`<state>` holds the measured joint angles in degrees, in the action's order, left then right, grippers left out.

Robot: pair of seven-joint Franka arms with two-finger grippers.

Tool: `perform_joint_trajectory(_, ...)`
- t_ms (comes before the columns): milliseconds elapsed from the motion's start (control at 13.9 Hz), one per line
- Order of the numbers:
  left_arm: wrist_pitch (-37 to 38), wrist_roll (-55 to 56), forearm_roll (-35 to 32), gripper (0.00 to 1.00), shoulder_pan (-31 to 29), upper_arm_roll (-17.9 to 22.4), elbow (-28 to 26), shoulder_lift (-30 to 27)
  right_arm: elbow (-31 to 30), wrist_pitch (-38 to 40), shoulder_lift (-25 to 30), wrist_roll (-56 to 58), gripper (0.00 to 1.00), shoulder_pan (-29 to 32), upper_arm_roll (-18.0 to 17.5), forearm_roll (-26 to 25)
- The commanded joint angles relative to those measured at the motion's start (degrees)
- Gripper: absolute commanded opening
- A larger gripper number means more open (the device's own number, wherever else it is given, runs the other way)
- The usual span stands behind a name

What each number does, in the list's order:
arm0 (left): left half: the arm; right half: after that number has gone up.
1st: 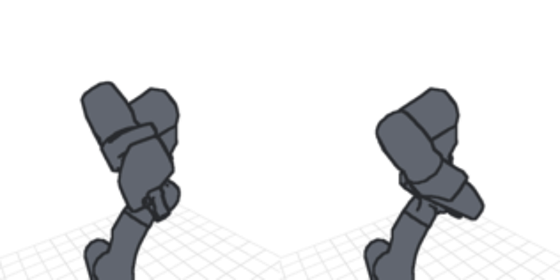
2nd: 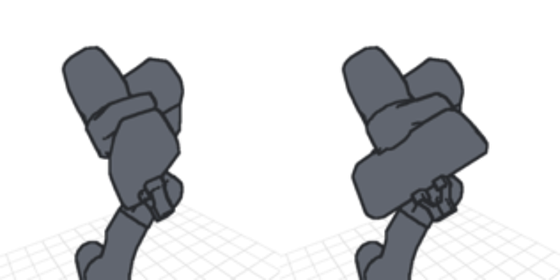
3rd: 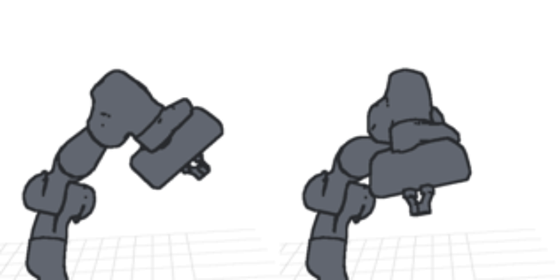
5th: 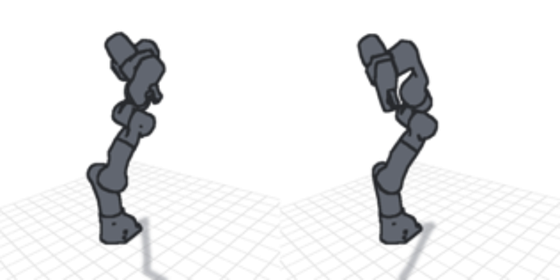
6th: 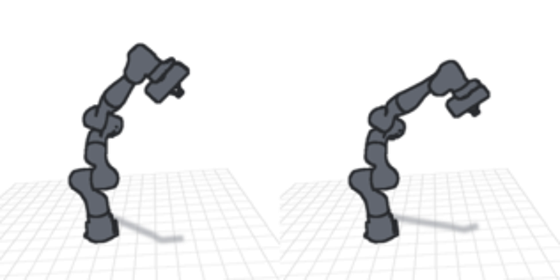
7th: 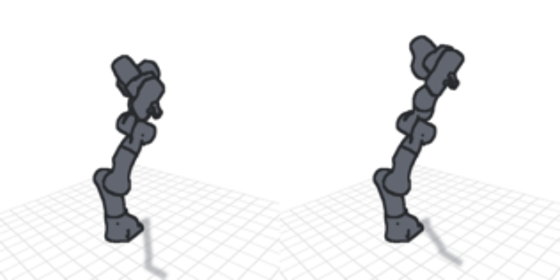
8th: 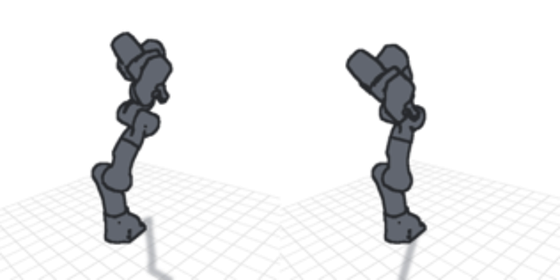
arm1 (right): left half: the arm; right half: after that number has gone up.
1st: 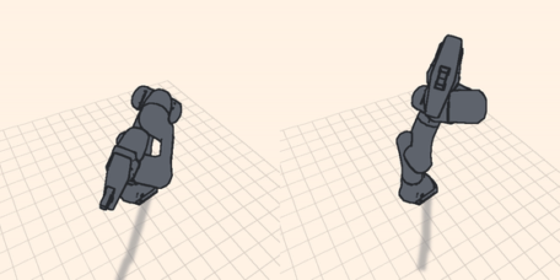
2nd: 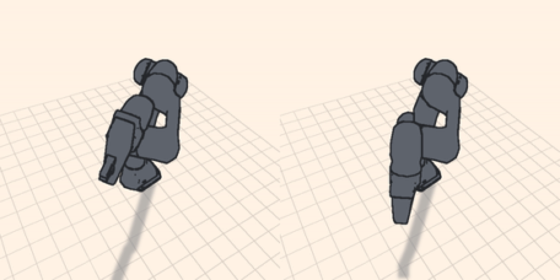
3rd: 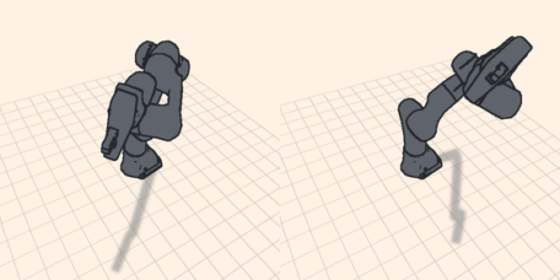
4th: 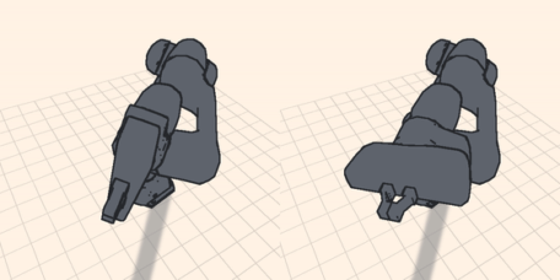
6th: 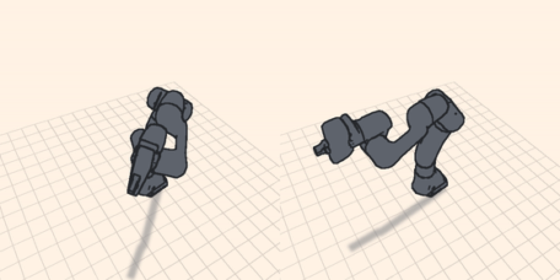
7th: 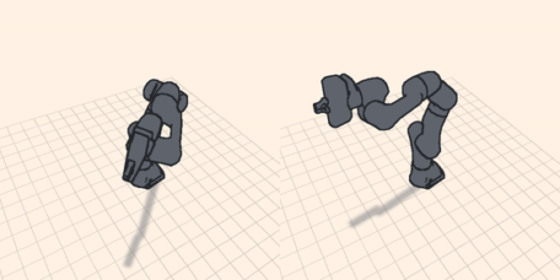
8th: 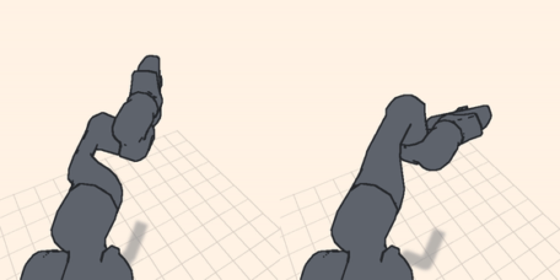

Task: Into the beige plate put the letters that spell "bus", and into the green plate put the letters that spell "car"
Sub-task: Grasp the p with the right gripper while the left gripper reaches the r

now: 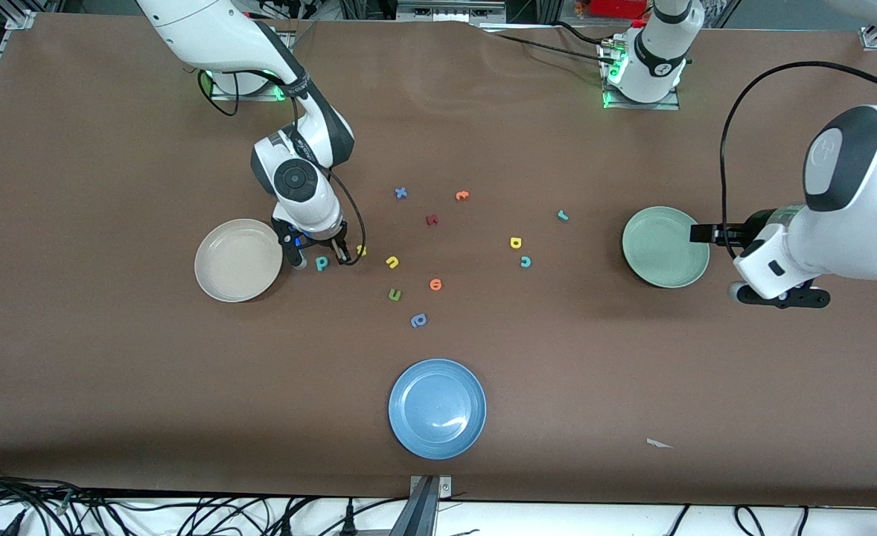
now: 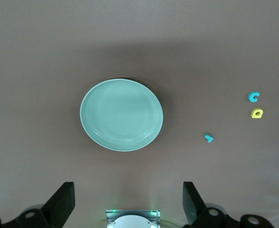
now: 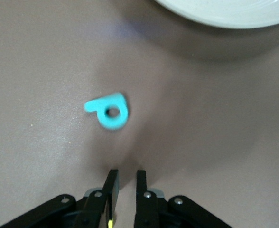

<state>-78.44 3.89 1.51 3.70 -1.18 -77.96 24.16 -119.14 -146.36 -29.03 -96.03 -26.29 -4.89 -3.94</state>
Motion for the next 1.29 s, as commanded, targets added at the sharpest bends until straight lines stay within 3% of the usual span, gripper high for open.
perform_joint_trajectory(0,0.6,1.7,4.2,1.0,0.4,0.5,0.4,0.8,0.8,2.1,0.9,0.1,0.21,-0.5,0.6,-1.2)
perform_joint_trajectory(215,0.4,2.3,6.1,1.0,3.9,0.6,-0.5,5.4,2.1,5.1,1.3,2.1,0.21,-0.4,0.8,-1.7)
perform_joint_trajectory(287,-1.7,4.0,6.5,1.0,5.1,0.5,-1.1,6.8,2.1,5.6,1.7,3.2,0.31,-0.4,2.0,-2.5)
perform_joint_trajectory(359,-5.4,6.4,6.7,1.0,6.2,0.5,-3.4,6.7,2.1,5.7,1.9,4.6,0.66,-0.4,3.0,-2.6)
perform_joint_trajectory(502,-12.1,8.1,8.5,1.0,7.6,0.5,-8.5,6.2,2.7,5.7,1.9,6.1,0.81,-0.4,3.6,-2.5)
perform_joint_trajectory(646,-15.0,8.1,10.5,1.0,8.1,-0.6,-15.1,3.7,3.6,5.7,1.8,5.9,0.82,-0.3,4.3,-2.4)
perform_joint_trajectory(861,-32.0,7.8,12.0,1.0,7.8,-3.5,-35.0,-6.0,3.5,5.4,1.3,6.3,0.81,0.0,4.4,-2.5)
perform_joint_trajectory(1220,-38.6,9.5,12.0,0.99,7.9,-7.2,-46.7,-8.2,3.2,2.8,-0.3,6.6,0.77,0.2,5.0,-2.5)
